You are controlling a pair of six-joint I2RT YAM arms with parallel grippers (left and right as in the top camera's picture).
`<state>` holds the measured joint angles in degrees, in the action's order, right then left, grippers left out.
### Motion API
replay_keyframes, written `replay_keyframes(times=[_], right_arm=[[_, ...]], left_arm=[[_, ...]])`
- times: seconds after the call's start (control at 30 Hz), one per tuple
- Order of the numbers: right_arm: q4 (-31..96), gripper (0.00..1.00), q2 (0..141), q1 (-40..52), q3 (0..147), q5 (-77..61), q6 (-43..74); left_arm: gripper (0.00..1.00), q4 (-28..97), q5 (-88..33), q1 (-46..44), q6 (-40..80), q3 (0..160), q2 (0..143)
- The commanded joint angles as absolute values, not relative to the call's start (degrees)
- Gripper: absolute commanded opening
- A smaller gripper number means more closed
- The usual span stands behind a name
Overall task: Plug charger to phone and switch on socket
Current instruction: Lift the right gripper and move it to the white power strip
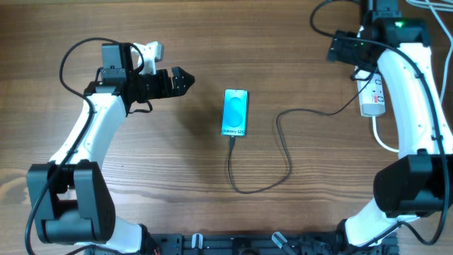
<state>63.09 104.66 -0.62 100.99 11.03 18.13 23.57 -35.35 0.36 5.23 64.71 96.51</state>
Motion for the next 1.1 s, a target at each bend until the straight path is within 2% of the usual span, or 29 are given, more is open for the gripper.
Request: replay_keyframes(times=[0.0, 0.37, 0.63, 1.07], right_arm=[[60.97, 1.00, 103.68, -4.56, 99.83, 12.64, 21.08], [57.76, 1.00, 103.74, -16.47, 99.83, 12.08, 22.55], [54.17, 1.00, 106.00, -19.90, 98.74, 10.66, 24.23], [56.53, 1.00, 117.64, -23.88, 98.72, 6.79, 27.18]], left_arm=[[1.00, 23.55, -34.59, 0.10, 4.91, 64.49, 95.68], [1.00, 23.55, -34.57, 0.10, 4.89, 64.49, 95.68], [1.00, 23.55, -34.57, 0.10, 4.91, 64.49, 95.68], [1.00, 23.55, -34.59, 0.10, 4.89, 64.49, 95.68]])
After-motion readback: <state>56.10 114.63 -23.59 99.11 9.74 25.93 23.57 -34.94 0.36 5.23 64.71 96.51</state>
